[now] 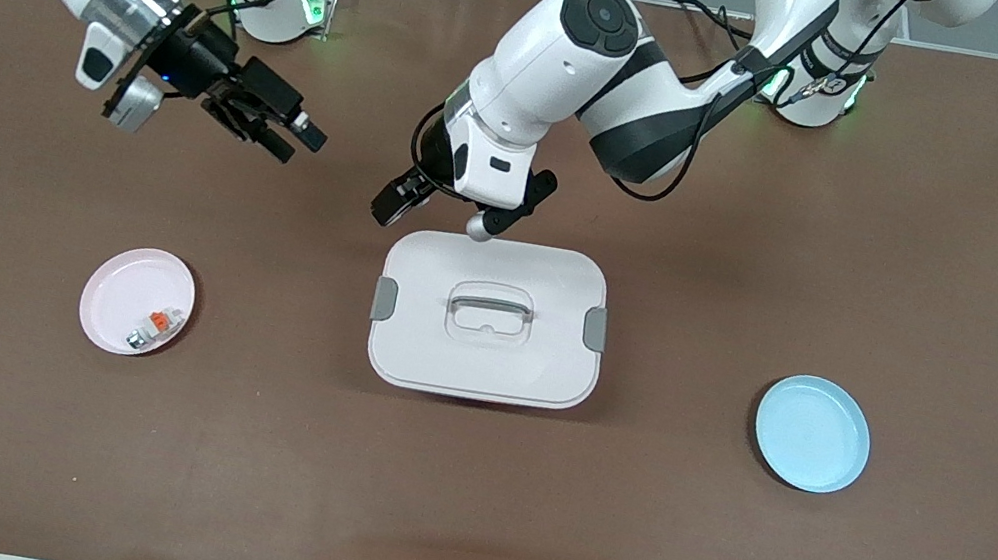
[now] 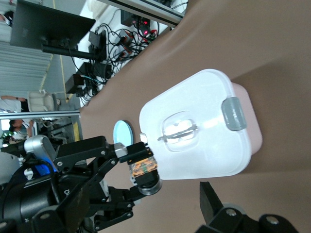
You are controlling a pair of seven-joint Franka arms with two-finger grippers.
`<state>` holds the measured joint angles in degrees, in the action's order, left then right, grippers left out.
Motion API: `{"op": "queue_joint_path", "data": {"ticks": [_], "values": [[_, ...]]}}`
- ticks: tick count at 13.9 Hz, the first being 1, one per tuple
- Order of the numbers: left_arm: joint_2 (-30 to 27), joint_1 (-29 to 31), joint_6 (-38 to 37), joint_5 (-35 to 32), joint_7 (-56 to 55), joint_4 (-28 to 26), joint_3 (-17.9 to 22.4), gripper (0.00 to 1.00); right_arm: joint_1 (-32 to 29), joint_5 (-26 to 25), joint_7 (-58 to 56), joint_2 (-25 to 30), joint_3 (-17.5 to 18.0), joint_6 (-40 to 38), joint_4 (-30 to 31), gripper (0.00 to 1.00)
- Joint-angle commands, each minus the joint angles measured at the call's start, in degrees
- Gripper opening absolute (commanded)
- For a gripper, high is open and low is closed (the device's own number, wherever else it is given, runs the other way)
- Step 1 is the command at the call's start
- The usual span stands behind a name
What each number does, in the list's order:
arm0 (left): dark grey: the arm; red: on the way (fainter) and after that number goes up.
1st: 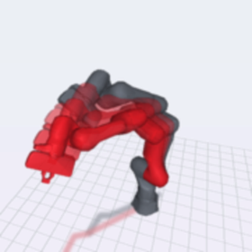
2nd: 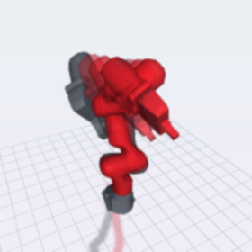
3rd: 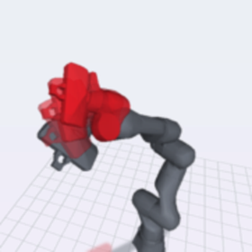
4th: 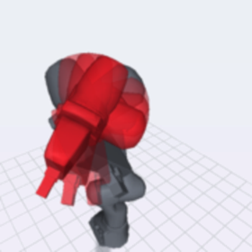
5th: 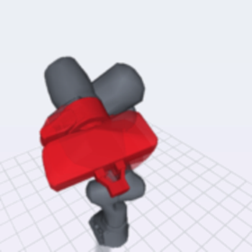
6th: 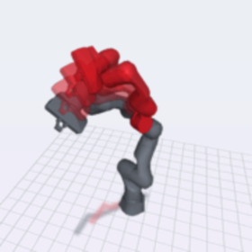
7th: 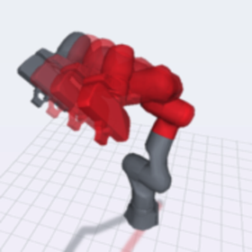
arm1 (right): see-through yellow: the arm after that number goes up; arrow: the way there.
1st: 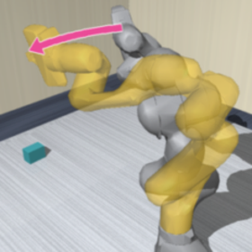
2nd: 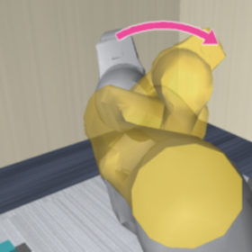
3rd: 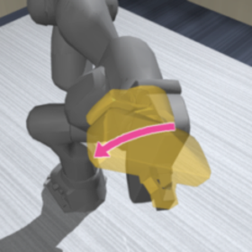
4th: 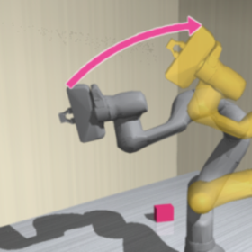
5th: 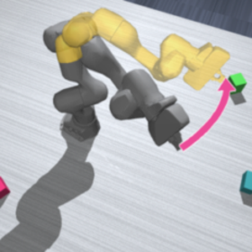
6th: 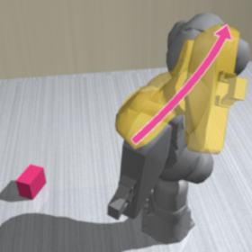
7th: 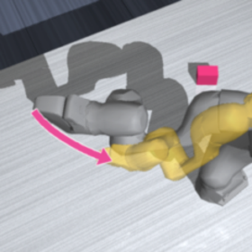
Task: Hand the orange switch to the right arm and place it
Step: 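Hold the block above the box while the right gripper reaches it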
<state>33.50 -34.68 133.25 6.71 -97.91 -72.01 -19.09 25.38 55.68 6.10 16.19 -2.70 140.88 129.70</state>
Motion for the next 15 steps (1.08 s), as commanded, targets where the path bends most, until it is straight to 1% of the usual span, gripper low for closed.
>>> {"op": "queue_joint_path", "data": {"ticks": [1, 2, 4, 6, 8, 9, 12, 15], "values": [[0.8, -1.4, -0.4, 0.6, -0.7, 1.7, 1.2, 0.00, 5.8, 3.4, 0.2, 4.4, -0.5, 8.9, 6.7, 1.00], [0.7, -1.4, -0.5, 0.6, -0.7, 1.7, 1.2, 0.00, 7.5, 5.0, 0.1, 4.5, -0.5, 12.6, 7.9, 1.00], [0.6, -1.4, -0.7, 0.6, -0.7, 1.7, 1.2, 0.00, 11.0, 9.9, -1.1, 4.3, -0.5, 19.1, 9.3, 1.00], [0.4, -1.4, -1.4, 0.6, -0.7, 1.7, 1.2, 0.00, 13.0, 12.7, -2.8, 4.2, -0.5, 24.1, 10.4, 1.00], [0.4, -1.4, -1.4, 0.7, -0.7, 1.7, 1.2, 0.00, 13.1, 17.0, -6.6, 4.2, -0.5, 26.5, 10.5, 1.00], [0.4, -1.3, -1.4, 0.6, -0.7, 1.7, 1.2, 0.00, 13.1, 20.0, -9.7, 4.1, -0.5, 27.2, 10.5, 1.00], [0.3, -1.2, -1.4, 0.7, -0.7, 1.7, 1.2, 0.00, 14.8, 31.6, -20.3, 3.6, -0.5, 29.9, 10.0, 1.00], [0.3, -1.1, -1.4, 0.7, -0.7, 1.7, 1.1, 0.00, 15.3, 45.9, -35.1, 1.7, -0.5, 30.2, 8.9, 1.00]]}}
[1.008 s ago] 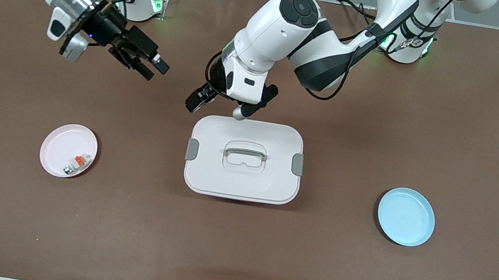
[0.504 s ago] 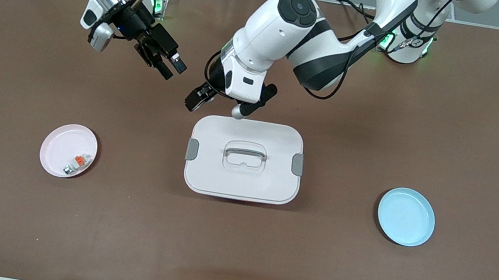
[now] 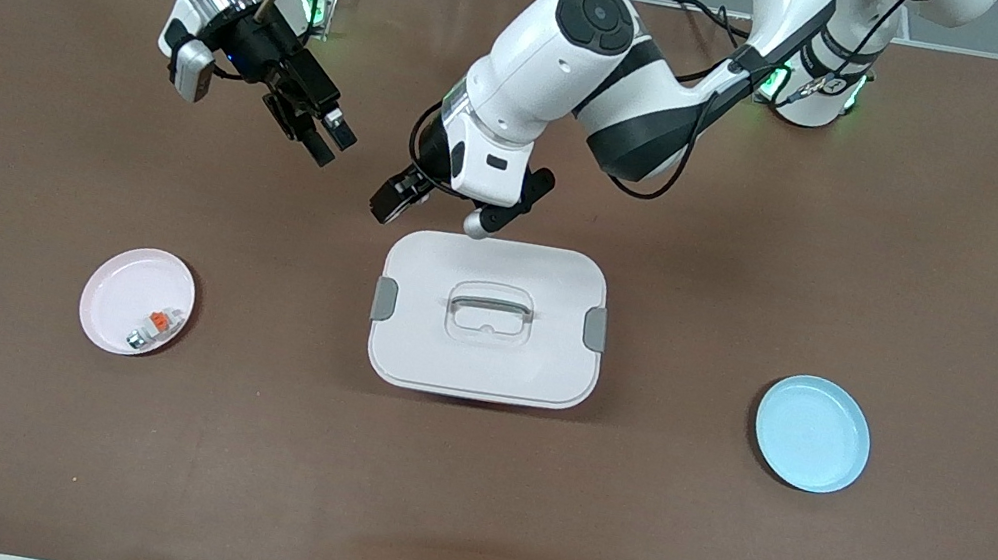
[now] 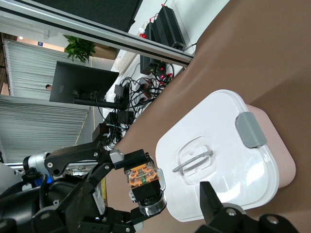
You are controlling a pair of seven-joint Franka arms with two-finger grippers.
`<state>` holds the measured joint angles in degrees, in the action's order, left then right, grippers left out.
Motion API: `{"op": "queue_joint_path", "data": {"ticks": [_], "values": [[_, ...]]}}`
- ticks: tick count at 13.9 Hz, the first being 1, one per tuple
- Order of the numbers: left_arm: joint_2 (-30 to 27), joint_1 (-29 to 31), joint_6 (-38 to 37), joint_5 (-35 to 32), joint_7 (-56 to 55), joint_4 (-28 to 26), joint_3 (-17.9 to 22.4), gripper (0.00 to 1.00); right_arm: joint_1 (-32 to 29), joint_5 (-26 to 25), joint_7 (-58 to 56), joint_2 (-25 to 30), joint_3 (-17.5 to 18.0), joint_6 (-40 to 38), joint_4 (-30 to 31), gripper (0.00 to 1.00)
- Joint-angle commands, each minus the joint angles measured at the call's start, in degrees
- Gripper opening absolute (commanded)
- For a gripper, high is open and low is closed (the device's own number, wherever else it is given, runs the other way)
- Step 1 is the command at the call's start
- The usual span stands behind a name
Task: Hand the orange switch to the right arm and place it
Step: 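Hold the block above the box while the right gripper reaches it, then grasp the switch block with the right gripper beside the left gripper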
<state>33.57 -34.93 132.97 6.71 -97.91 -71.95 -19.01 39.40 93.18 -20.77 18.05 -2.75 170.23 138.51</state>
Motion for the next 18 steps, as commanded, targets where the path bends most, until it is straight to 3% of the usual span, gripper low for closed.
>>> {"op": "queue_joint_path", "data": {"ticks": [1, 3, 5, 12, 18], "values": [[0.3, -0.8, -1.1, 0.7, -0.7, 1.6, 1.1, 0.00, 2.0, 12.6, -12.4, -0.8, -0.4, 0.8, -0.3, 1.00], [0.4, -0.7, -1.1, 0.7, -0.7, 1.7, 1.0, 0.00, 2.9, 18.5, -18.4, -2.8, -0.4, 1.2, -2.0, 1.00], [0.3, -0.7, -1.1, 0.7, -0.7, 1.7, 1.0, 0.00, 5.0, 21.2, -19.7, -5.1, -0.3, 3.1, -3.9, 1.00], [0.3, -1.1, -1.3, 0.8, -0.7, 1.6, 0.9, 0.00, 7.2, 23.5, -19.7, -10.8, -0.2, 5.6, -10.4, 1.00], [-0.2, -1.0, -7.9, 0.8, -0.5, 2.0, 0.8, 0.00, 6.5, 23.4, -22.7, -13.1, -0.4, 5.4, -12.0, 1.00]]}}
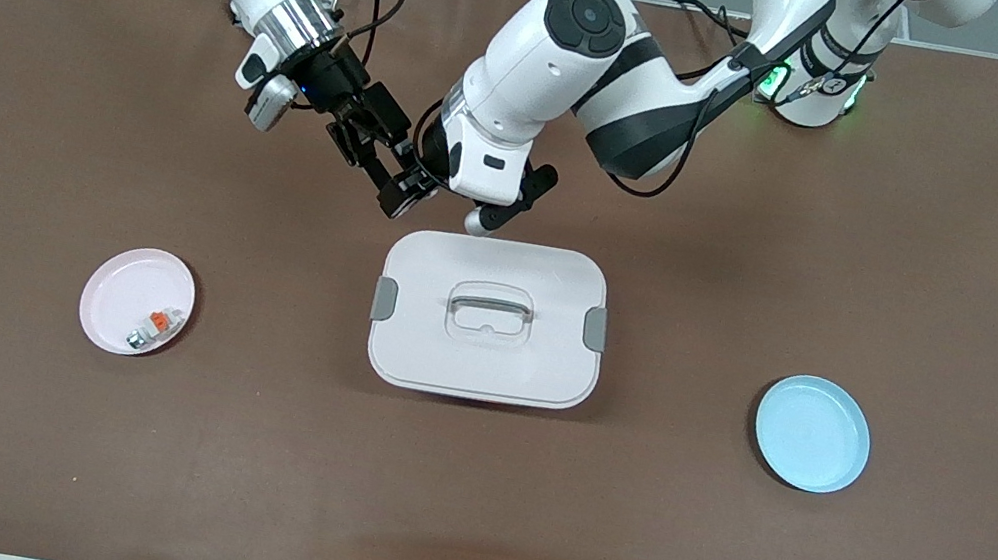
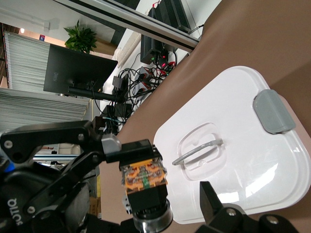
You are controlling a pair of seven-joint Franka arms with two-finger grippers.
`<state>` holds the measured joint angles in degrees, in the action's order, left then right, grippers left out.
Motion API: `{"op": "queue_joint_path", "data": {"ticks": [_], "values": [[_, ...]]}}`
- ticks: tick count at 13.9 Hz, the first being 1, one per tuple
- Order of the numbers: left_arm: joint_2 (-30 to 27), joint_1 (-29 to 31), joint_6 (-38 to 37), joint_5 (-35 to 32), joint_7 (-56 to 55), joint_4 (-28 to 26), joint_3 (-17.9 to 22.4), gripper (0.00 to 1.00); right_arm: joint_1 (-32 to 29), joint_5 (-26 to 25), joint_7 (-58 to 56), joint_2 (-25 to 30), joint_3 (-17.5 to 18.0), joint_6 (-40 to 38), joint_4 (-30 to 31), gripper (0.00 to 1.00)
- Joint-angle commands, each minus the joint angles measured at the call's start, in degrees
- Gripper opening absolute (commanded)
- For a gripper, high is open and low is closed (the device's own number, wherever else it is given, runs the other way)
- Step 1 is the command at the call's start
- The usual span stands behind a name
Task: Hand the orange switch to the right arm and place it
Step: 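Grasp the switch block with the right gripper beside the left gripper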
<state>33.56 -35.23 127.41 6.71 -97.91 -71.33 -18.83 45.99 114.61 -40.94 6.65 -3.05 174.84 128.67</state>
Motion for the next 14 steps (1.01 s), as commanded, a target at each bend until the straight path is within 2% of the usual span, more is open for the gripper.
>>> {"op": "queue_joint_path", "data": {"ticks": [1, 8, 10, 11, 12, 14], "values": [[-0.4, -0.6, -2.4, 0.9, -0.5, 1.4, 0.6, 0.00, -0.2, 1.9, -3.2, -2.3, -0.2, 0.8, -2.6, 1.00], [-0.6, -0.4, -2.4, 1.0, -0.4, 2.8, 0.6, 0.00, -0.2, 2.1, -3.6, -4.4, -0.2, 0.9, -4.1, 1.00], [-0.6, -0.4, -2.4, 1.0, -0.5, 2.8, 0.6, 0.00, 0.0, 2.1, -3.6, -4.4, -0.2, 0.9, -4.1, 0.88], [-0.6, -0.3, -2.4, 1.0, -0.4, 2.9, 0.6, 0.00, 0.0, 2.1, -3.6, -4.3, -0.2, 1.0, -4.2, 0.86], [-0.6, -0.3, -2.4, 1.0, -0.4, 2.9, 0.6, 0.00, 0.1, 2.1, -3.6, -4.3, -0.2, 1.4, -4.2, 0.77], [-0.6, -0.4, -2.3, 1.0, -0.4, 2.9, 0.6, 0.00, 0.3, 2.1, -3.8, -4.3, -0.2, 1.7, -4.2, 0.50]]}}
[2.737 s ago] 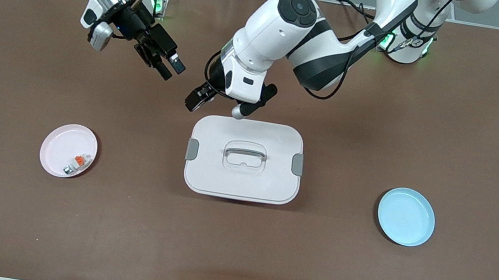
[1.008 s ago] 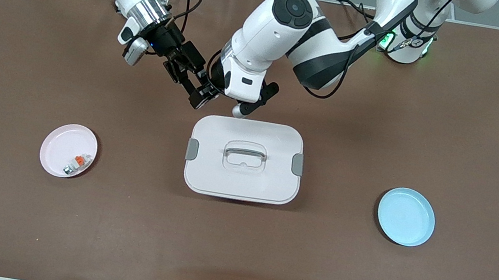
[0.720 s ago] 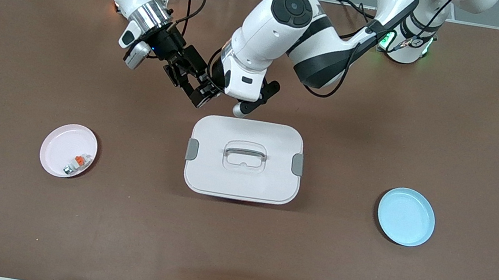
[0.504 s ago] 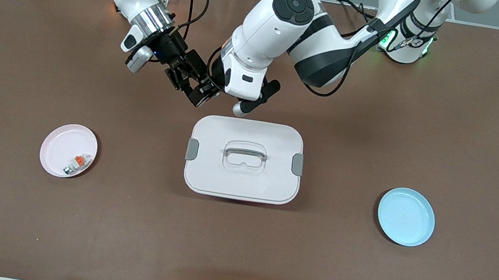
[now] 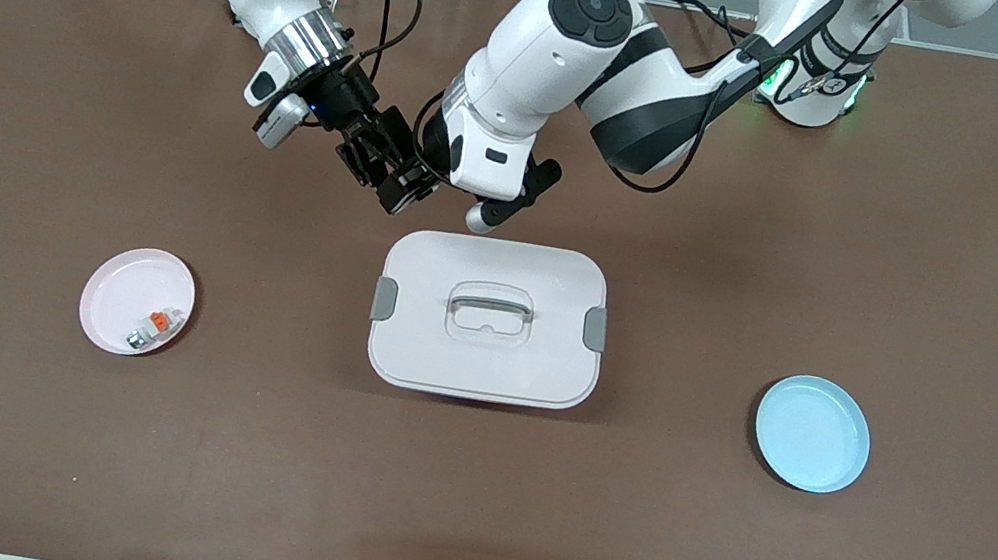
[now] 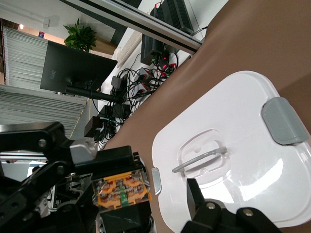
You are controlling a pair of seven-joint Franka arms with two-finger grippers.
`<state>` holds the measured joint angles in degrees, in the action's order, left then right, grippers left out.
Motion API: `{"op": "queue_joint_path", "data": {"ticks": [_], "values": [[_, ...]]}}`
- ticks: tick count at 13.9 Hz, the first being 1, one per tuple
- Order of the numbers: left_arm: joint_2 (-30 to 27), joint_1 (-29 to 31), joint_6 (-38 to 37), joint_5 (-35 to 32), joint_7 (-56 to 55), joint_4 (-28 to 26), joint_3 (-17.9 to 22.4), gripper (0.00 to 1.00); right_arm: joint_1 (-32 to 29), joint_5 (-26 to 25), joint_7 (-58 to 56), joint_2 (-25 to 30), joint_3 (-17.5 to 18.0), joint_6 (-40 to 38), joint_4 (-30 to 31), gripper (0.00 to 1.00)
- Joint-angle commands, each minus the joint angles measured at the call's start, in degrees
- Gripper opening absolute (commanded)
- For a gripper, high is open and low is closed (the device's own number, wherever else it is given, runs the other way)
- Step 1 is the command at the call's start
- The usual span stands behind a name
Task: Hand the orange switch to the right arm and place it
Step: 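Grasp the switch block with the right gripper beside the left gripper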
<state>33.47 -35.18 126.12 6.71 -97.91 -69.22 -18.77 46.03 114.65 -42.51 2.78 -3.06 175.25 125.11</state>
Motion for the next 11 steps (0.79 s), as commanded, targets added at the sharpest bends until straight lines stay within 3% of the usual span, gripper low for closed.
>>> {"op": "queue_joint_path", "data": {"ticks": [1, 2, 5, 10, 11], "values": [[-0.5, -0.4, -0.9, 1.0, -0.4, 0.7, 0.5, 0.00, 0.4, 2.1, -2.3, -0.3, -0.1, 1.7, -0.7, 0.34], [-0.5, -0.4, -0.7, 1.0, -0.4, 0.7, 0.5, 0.00, 0.5, 2.1, -2.3, -0.4, -0.1, 1.8, -0.7, 0.21], [-0.4, -0.5, -0.3, 1.0, -0.2, 0.7, 0.6, 0.00, 0.5, 2.1, -2.6, -0.3, 0.0, 1.9, -0.7, 0.00], [-0.5, -0.3, -0.3, 1.0, 0.0, 0.7, 0.6, 0.00, 0.5, 2.1, -2.4, -0.3, 0.0, 1.9, -0.7, 0.00], [-0.6, -0.2, -0.3, 1.0, 0.0, 0.7, 0.6, 0.11, 0.6, 2.1, -2.3, -0.4, 0.0, 1.9, -0.7, 0.00]]}}
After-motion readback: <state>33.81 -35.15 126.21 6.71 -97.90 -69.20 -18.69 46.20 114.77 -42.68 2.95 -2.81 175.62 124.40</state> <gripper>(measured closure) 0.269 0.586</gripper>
